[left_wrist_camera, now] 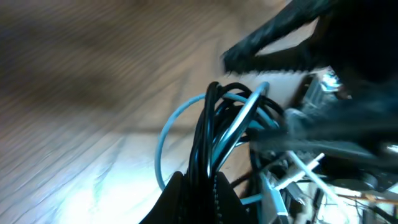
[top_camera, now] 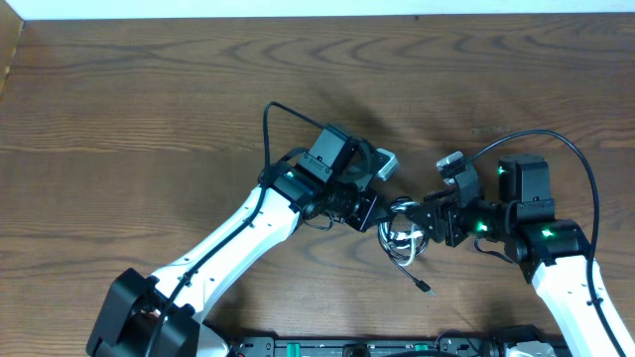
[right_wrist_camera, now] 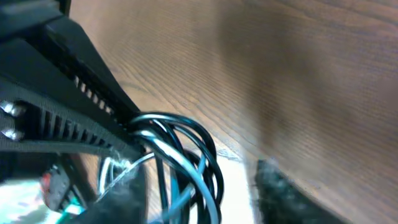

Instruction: Untangle cables

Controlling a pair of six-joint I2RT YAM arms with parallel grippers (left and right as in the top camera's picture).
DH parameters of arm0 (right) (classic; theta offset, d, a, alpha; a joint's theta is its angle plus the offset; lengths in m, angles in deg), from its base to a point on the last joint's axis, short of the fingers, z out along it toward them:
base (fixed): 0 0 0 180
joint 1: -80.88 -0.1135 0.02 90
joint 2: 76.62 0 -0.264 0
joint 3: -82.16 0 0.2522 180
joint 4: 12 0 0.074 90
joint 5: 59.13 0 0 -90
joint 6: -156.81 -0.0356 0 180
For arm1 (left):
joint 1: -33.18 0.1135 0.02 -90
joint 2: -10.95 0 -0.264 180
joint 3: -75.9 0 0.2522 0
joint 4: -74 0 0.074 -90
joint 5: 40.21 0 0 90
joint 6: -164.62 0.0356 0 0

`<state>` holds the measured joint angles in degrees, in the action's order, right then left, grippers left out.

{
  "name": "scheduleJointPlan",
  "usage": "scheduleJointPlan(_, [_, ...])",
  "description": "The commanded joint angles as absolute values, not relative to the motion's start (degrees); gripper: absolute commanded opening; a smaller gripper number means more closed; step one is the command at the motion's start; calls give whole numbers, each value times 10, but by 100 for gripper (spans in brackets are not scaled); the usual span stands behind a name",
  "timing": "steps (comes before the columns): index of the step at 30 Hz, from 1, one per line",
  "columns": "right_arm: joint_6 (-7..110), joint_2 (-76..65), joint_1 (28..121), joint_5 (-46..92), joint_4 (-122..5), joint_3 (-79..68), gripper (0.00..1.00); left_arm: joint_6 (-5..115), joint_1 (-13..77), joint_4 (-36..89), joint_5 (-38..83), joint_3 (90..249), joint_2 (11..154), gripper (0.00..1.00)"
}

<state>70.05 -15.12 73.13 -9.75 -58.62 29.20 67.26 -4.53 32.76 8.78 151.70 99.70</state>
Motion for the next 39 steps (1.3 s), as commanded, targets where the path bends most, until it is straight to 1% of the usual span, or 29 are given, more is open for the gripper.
scheduleJointPlan(1, [707,-149,729,-97,-588,289,32,686,-46,345,27,1520,986,7])
scheduleJointPlan(5, [707,-140,729,-97,-588,297,17,686,-46,351,27,1520,980,7])
scheduleJointPlan(7, [707,-133,729,-89,-588,300,4,688,-46,350,29,1520,981,7])
scheduleJointPlan(8, [707,-129,729,-80,-589,300,1,693,-46,350,29,1520,981,7])
scheduleJointPlan(10, [707,-121,729,-58,-592,300,1,698,-46,350,34,1520,981,7])
scheduleJointPlan(14, [702,-107,729,-16,-597,300,1,697,-46,332,104,1520,981,7])
scheduleJointPlan(20, [639,-92,729,122,-616,300,1,697,-46,291,209,1520,981,7])
scheduleJointPlan(25, [559,-91,729,251,-645,300,1,697,-45,288,210,1520,981,7])
scheduleJointPlan(27, [538,-91,730,276,-653,300,1,697,-45,288,210,1520,981,7])
scheduleJointPlan(29, [519,-91,730,278,-656,300,1,697,-45,288,209,1520,980,7])
scheduleJointPlan(31, [529,-91,730,229,-647,300,1,697,-45,288,188,1520,980,7])
scheduleJointPlan(32, [557,-91,730,187,-642,300,2,697,-45,288,176,1520,980,7])
scheduleJointPlan(33, [588,-91,730,143,-638,300,7,697,-45,288,168,1520,980,7])
scheduleJointPlan(35, [642,-91,730,55,-631,300,23,697,-45,288,167,1520,980,7])
scheduleJointPlan(37, [694,-91,730,-44,-625,300,42,697,-45,289,158,1520,980,7])
scheduleJointPlan(39, [722,-91,729,-100,-622,300,45,696,-45,290,141,1520,980,7])
